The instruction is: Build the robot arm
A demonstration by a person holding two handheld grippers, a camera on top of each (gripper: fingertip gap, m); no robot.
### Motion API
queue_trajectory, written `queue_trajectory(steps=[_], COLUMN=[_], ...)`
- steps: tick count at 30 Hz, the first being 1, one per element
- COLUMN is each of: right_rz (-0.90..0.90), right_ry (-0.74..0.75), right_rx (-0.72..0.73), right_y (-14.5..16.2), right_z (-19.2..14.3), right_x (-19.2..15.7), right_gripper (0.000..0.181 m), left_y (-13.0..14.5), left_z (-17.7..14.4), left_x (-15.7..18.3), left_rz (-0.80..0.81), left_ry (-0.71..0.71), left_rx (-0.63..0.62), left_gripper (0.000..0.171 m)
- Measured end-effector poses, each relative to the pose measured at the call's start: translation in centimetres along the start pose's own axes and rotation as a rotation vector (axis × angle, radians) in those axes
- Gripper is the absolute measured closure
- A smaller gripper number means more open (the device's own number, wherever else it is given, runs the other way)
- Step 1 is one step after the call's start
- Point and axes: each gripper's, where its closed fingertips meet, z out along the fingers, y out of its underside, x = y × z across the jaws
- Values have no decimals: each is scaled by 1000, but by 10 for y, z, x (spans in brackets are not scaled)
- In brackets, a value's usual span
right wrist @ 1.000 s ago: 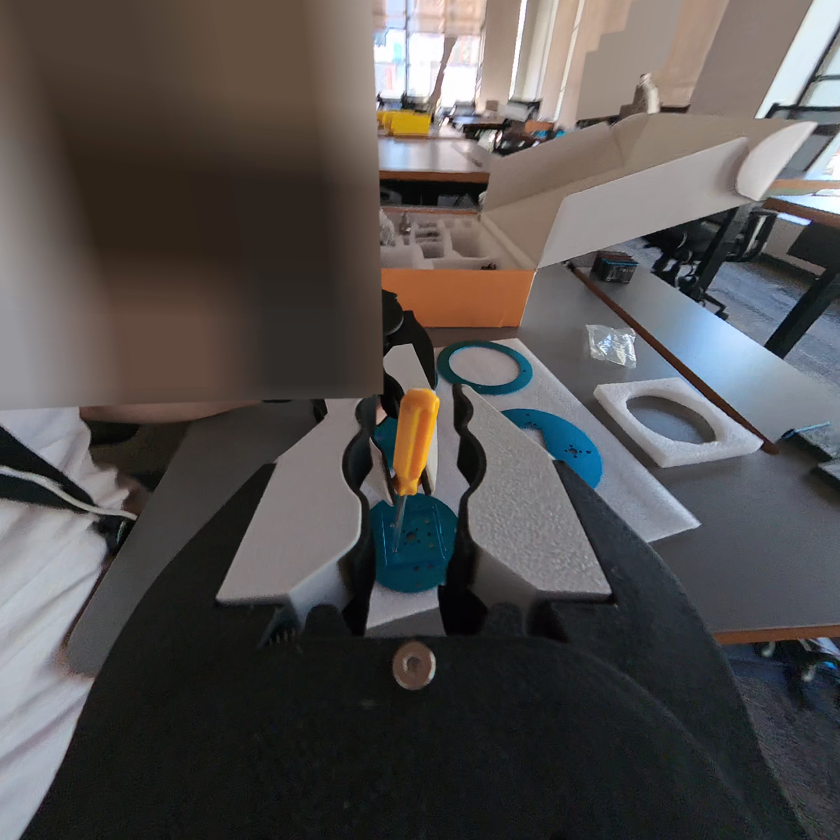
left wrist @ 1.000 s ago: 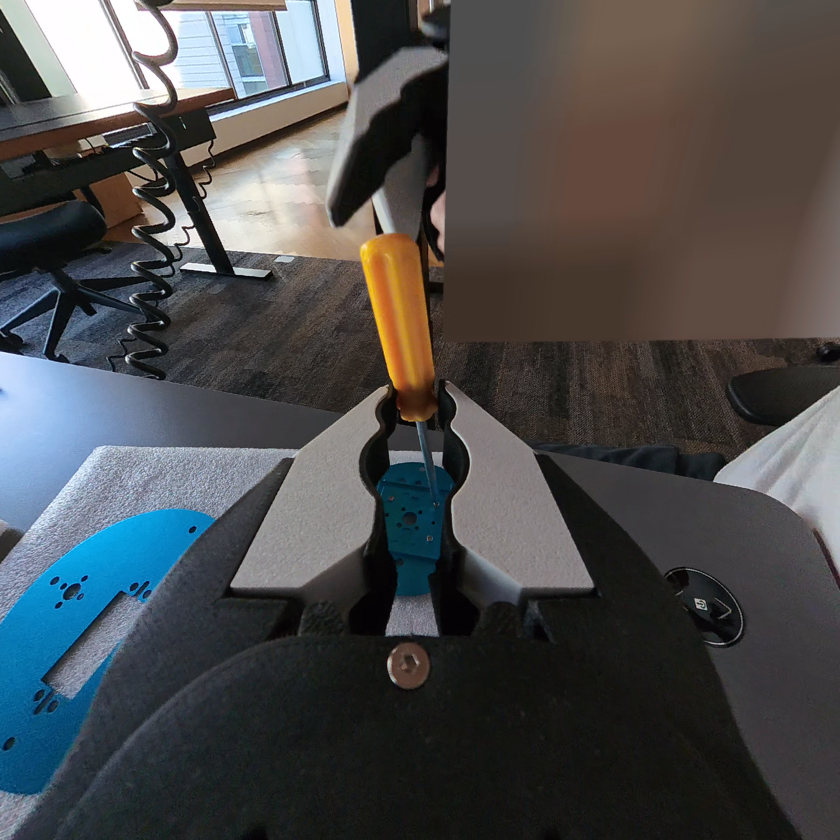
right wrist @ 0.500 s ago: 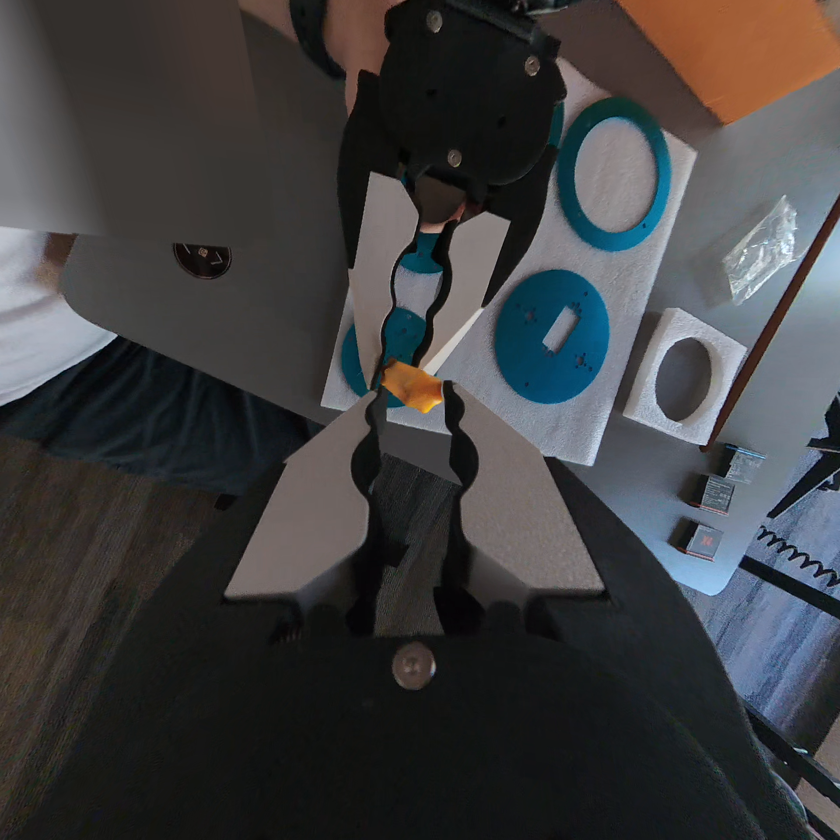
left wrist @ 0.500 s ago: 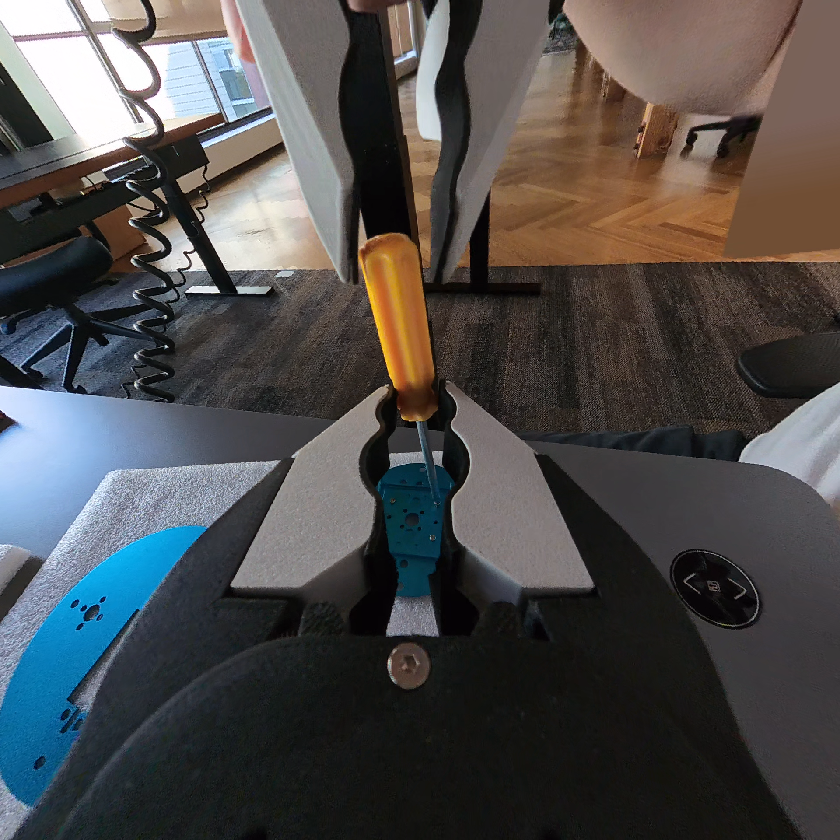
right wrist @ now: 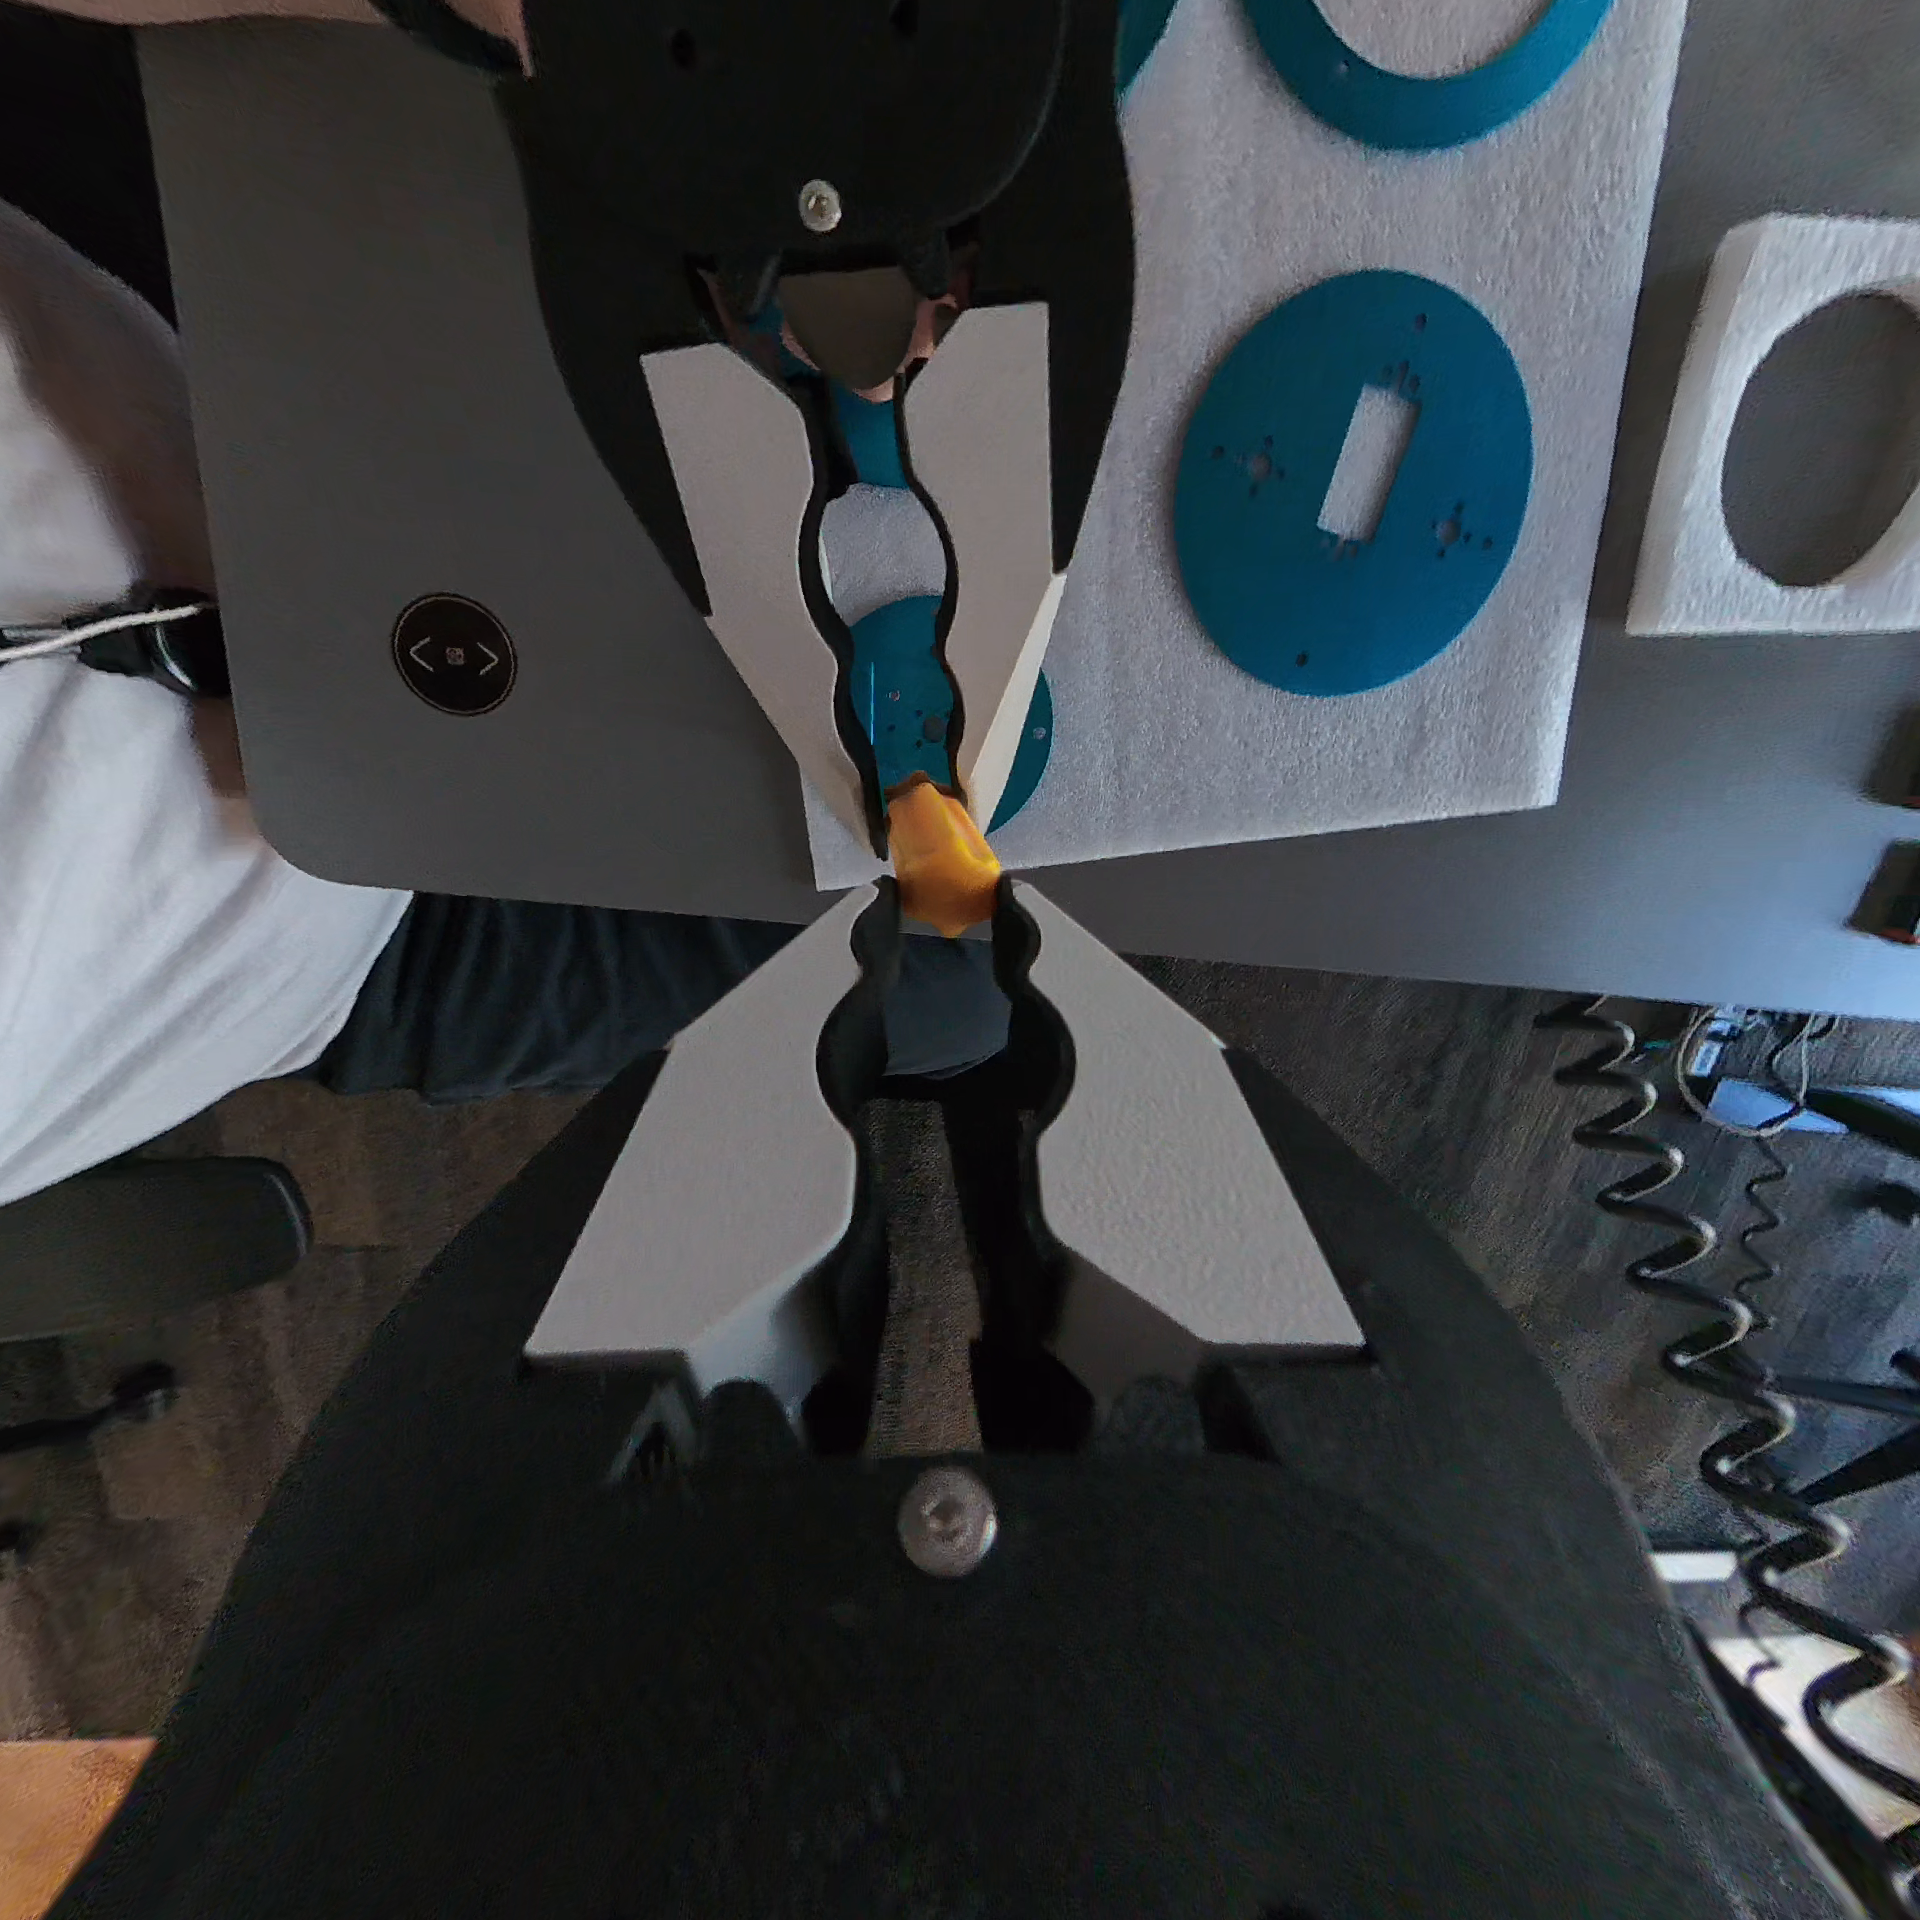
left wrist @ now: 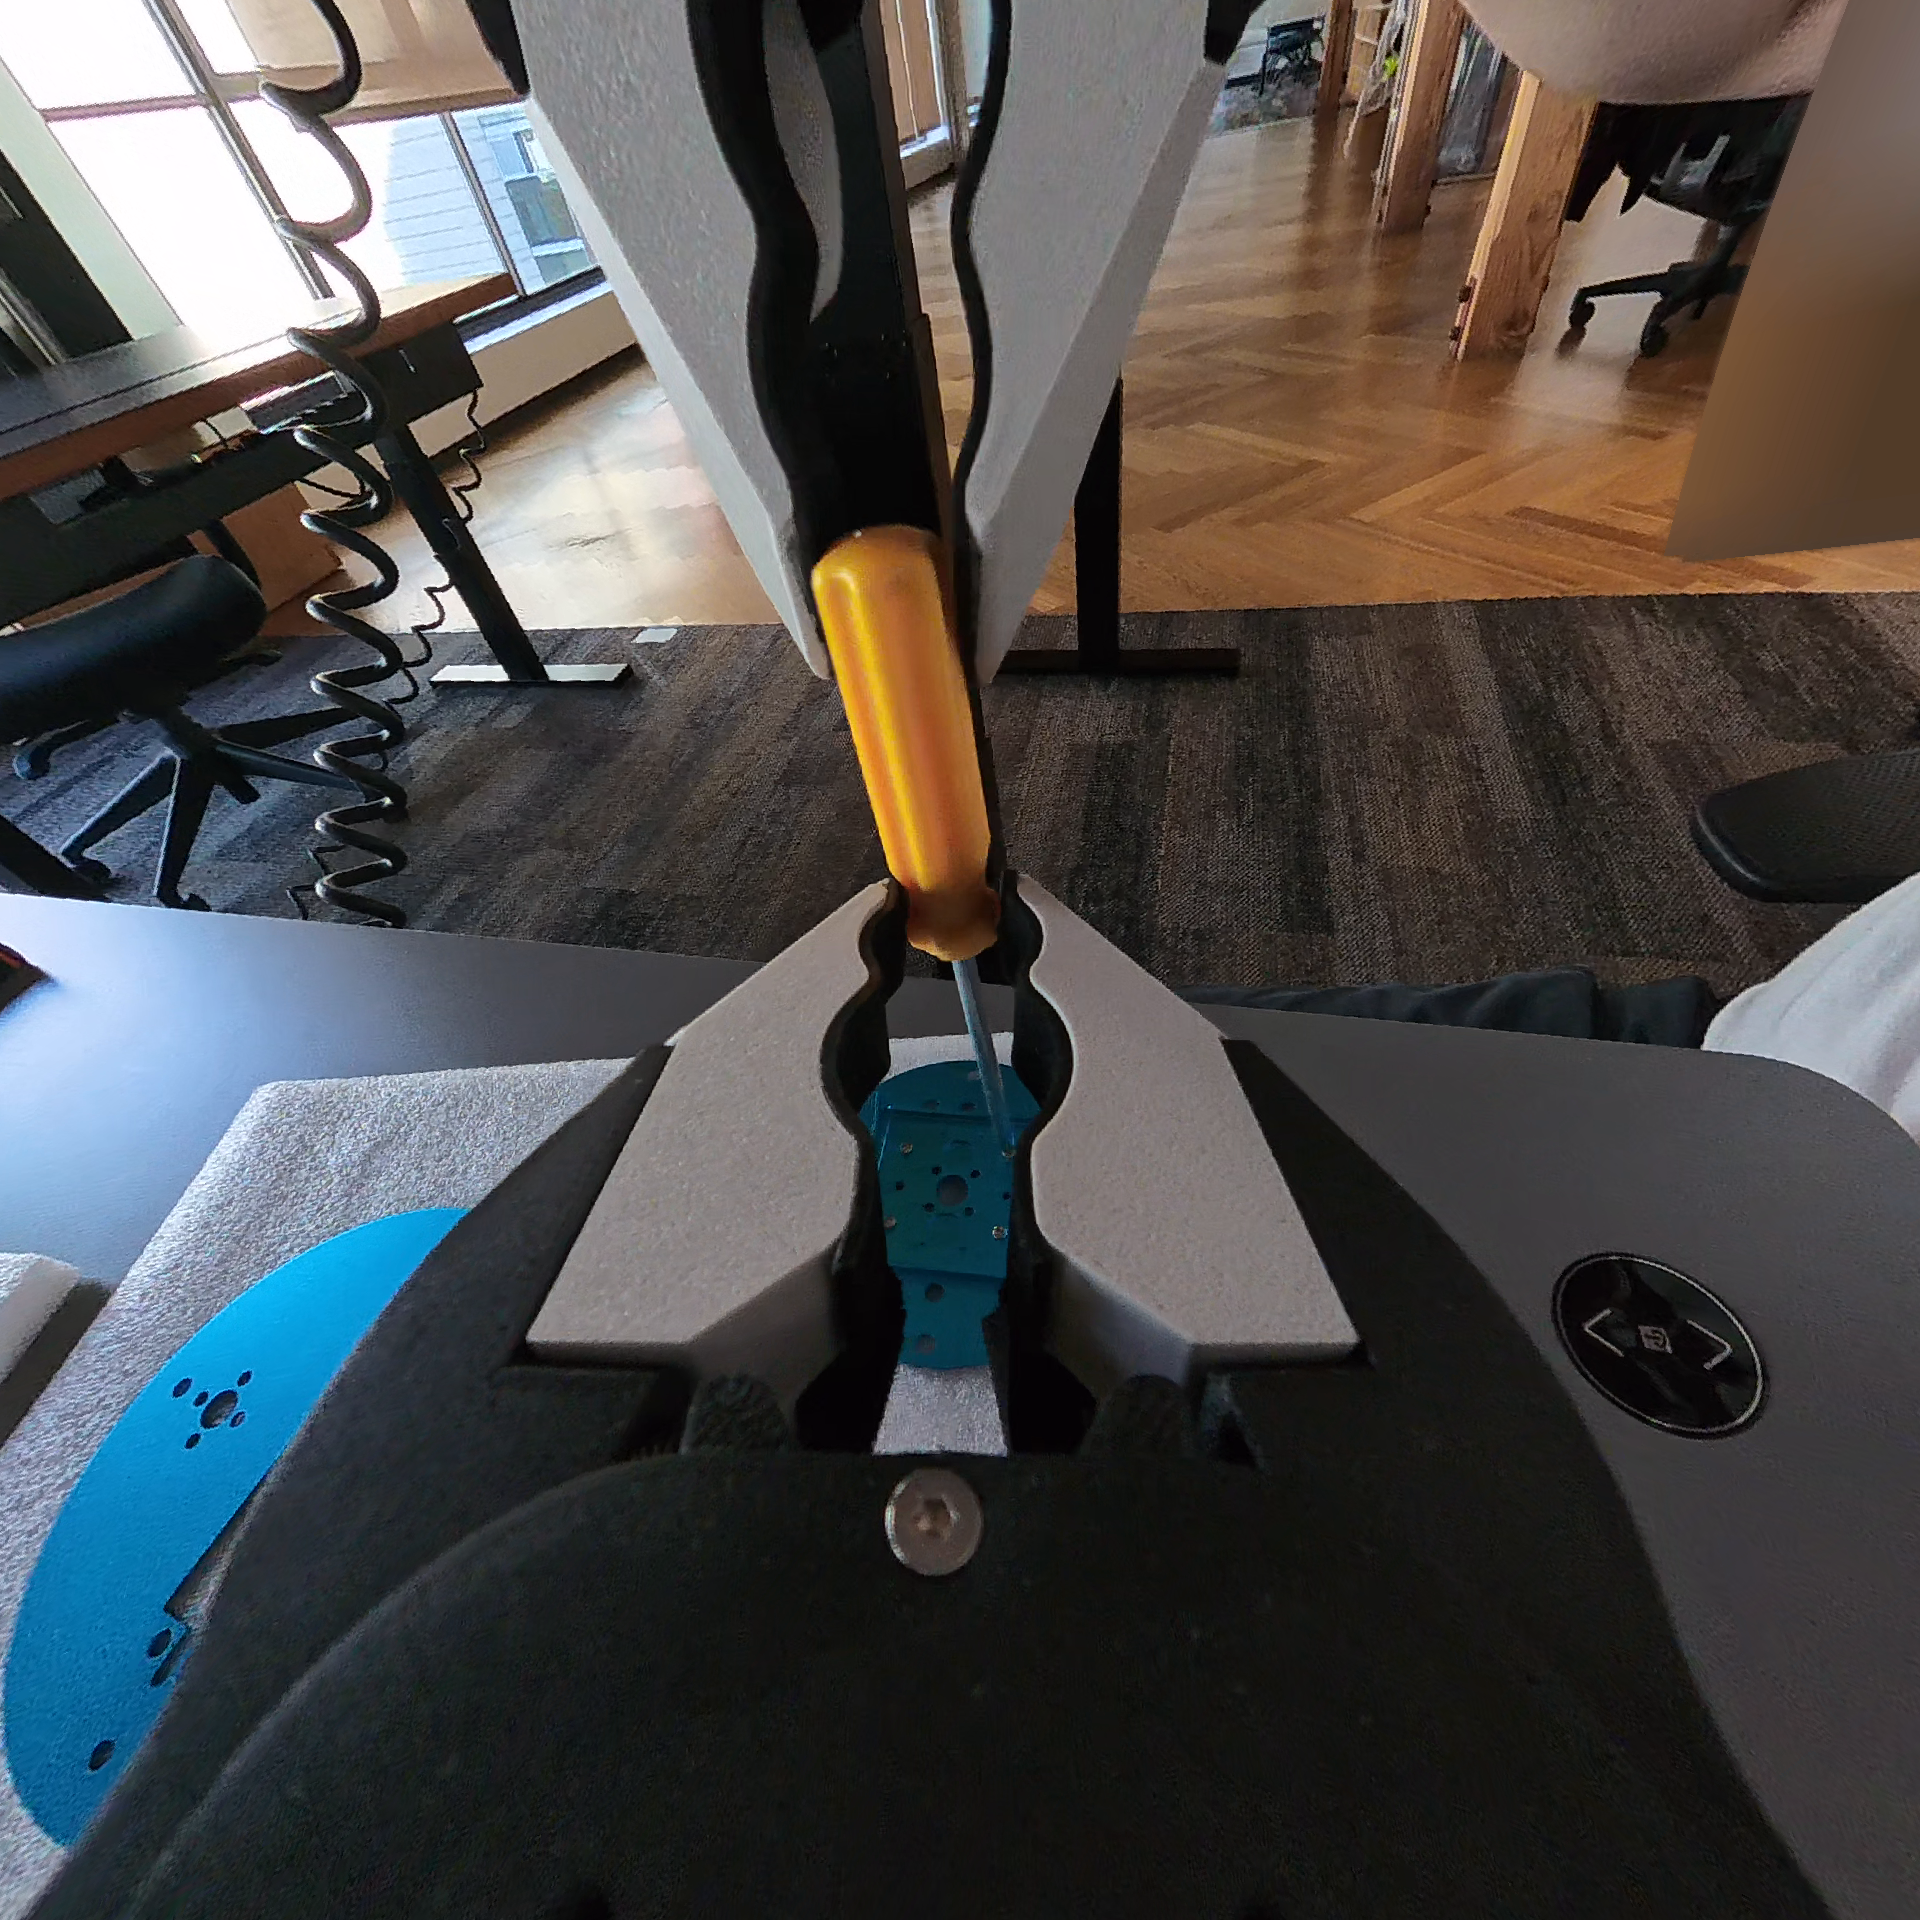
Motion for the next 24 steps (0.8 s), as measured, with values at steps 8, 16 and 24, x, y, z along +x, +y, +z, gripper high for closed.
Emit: queue_trajectory(steps=[8,16,24], right_rz=[49,-408,-71], right_ry=[28,9,-95], right_rx=[-60,58,13], right_y=[-2,-12,-6], right_z=[0,0,5], right_x=[1,-1,2], right_gripper=[164,159,163], left_y=[1,1,2], left_z=[-1,-1,-1], left_x=[-1,-1,-2], left_rz=[3,-7,-25], left_ry=[-4,14,15], left_rx=[6,11,10], left_gripper=[155,155,156])
